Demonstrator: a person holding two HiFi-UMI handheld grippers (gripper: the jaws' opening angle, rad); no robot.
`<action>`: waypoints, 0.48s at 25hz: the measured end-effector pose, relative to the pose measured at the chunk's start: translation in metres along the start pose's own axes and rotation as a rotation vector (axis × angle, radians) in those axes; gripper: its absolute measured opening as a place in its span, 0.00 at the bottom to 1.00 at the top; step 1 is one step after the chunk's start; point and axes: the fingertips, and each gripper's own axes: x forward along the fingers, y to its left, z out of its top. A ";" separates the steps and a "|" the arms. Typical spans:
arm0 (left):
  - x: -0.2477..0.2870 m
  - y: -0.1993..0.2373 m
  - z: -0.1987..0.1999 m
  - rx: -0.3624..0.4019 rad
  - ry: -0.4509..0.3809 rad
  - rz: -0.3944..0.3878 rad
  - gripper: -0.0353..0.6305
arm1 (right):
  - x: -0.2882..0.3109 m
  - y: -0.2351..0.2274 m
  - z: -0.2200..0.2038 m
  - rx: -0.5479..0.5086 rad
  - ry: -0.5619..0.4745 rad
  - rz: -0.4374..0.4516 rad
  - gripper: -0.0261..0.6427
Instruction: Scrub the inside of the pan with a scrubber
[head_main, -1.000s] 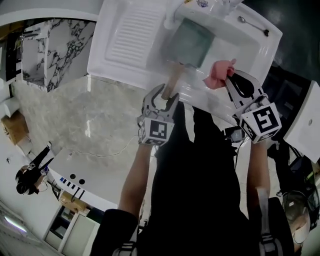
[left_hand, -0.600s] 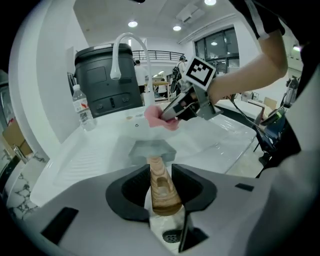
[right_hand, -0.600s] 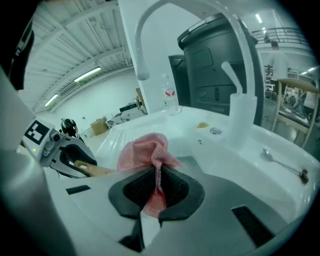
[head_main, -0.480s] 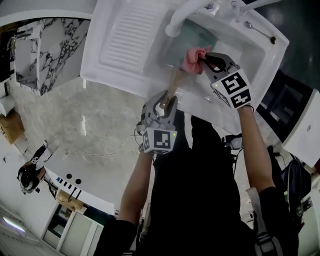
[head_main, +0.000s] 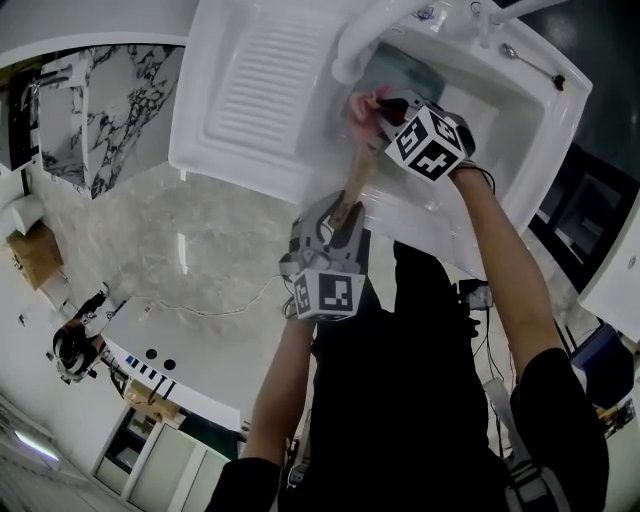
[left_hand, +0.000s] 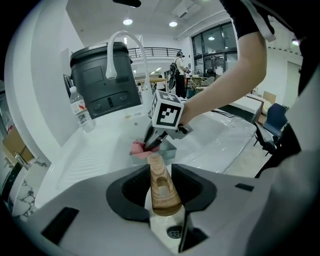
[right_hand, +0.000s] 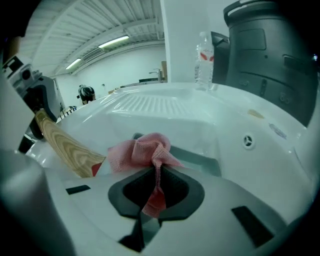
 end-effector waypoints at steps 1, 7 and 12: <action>0.000 0.000 0.000 0.004 0.003 -0.002 0.28 | 0.004 0.000 0.002 -0.015 0.006 0.019 0.10; -0.002 0.002 -0.001 -0.006 0.009 -0.012 0.28 | 0.026 0.007 0.016 0.011 -0.016 0.122 0.11; -0.002 0.005 -0.001 0.016 0.018 -0.009 0.28 | 0.035 0.022 0.027 0.036 -0.060 0.230 0.10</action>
